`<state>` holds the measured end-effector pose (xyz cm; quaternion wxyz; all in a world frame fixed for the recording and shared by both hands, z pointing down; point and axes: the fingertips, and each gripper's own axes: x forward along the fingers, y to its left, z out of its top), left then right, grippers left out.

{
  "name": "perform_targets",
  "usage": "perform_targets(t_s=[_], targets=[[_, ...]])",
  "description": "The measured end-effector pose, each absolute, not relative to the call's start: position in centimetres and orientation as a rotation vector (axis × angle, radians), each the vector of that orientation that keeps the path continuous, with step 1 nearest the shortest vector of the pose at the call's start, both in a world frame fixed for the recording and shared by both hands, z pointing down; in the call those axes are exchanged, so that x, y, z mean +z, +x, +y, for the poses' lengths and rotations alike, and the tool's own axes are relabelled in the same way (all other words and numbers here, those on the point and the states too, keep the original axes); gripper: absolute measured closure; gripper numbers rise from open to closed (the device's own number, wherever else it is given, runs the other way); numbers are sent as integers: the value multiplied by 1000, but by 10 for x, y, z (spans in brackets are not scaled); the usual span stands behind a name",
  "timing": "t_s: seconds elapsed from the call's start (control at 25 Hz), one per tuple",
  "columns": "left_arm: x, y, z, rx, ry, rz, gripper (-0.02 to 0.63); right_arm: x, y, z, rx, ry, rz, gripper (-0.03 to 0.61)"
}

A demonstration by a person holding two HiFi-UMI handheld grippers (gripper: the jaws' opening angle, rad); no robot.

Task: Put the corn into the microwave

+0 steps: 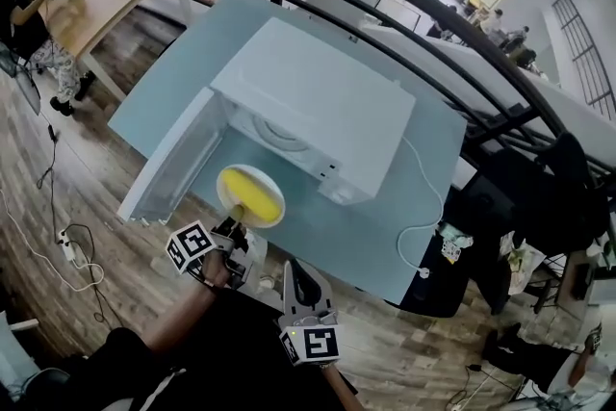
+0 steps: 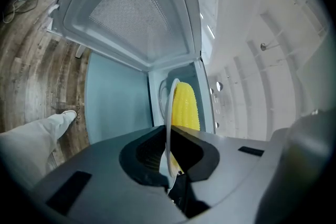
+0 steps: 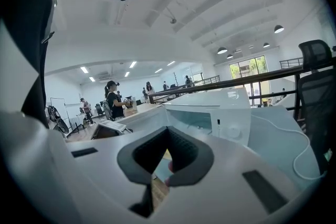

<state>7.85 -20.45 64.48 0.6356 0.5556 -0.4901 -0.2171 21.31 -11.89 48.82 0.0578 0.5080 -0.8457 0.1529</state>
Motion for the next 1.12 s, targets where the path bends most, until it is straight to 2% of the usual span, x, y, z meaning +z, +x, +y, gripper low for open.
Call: perform_targets(t_s=[1.12], targets=[[701, 92, -338, -443, 1198, -1108, 594, 482, 190, -238, 450, 1496, -2506, 571]])
